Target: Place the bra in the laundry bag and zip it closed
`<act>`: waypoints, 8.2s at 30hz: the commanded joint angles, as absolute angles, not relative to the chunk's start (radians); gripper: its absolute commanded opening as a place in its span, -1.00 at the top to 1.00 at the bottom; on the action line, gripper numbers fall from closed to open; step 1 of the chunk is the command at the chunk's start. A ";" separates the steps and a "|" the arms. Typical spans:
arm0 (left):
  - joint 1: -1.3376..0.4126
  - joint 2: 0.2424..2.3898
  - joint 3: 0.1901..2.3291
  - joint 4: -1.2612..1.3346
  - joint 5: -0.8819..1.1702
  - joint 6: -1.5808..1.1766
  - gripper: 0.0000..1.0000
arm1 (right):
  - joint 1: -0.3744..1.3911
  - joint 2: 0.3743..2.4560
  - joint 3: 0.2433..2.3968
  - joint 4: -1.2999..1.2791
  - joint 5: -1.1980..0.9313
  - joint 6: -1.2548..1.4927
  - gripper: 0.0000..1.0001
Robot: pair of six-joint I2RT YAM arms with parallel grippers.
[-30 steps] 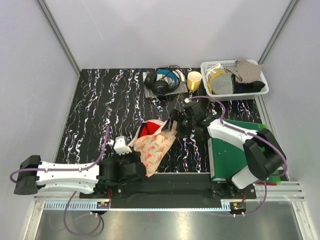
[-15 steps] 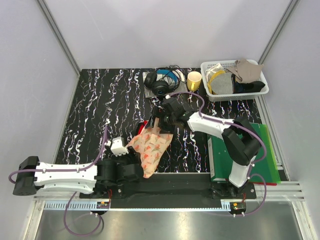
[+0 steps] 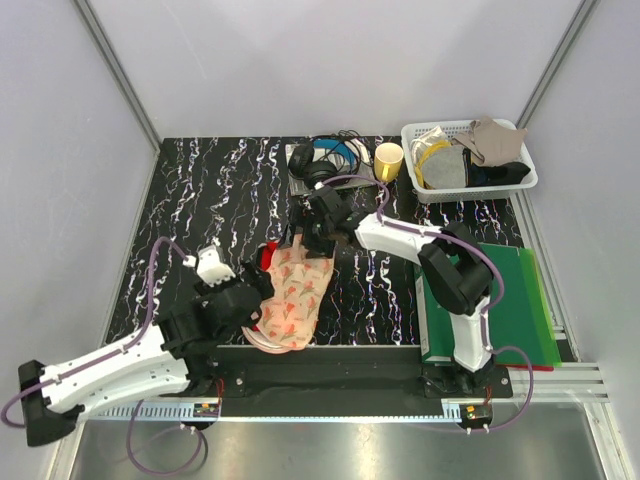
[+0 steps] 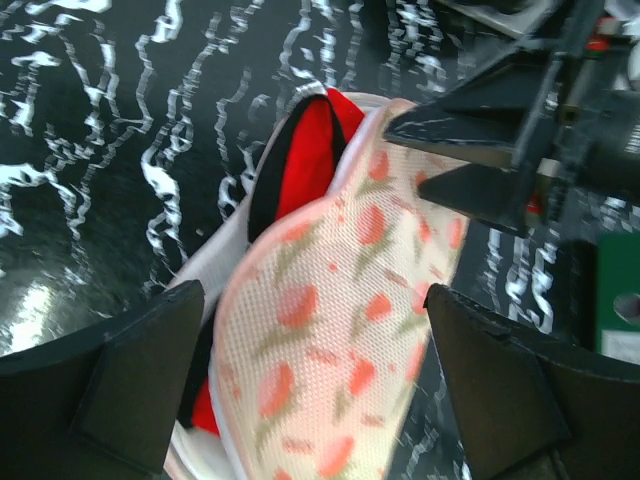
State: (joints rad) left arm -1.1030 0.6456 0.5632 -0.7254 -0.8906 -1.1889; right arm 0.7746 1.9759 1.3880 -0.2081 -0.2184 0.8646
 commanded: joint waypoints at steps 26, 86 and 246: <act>-0.491 0.884 0.529 -0.169 -0.124 -0.709 -0.68 | 0.758 1.609 1.195 -0.337 -0.127 0.689 -0.99; -0.468 0.882 0.574 -0.144 -0.212 -0.681 -0.43 | 0.713 1.617 1.276 -0.350 -0.273 0.532 -0.99; -0.463 1.281 0.686 -0.061 -0.066 -0.572 -0.04 | 0.758 1.203 0.566 -0.457 0.086 1.101 -0.88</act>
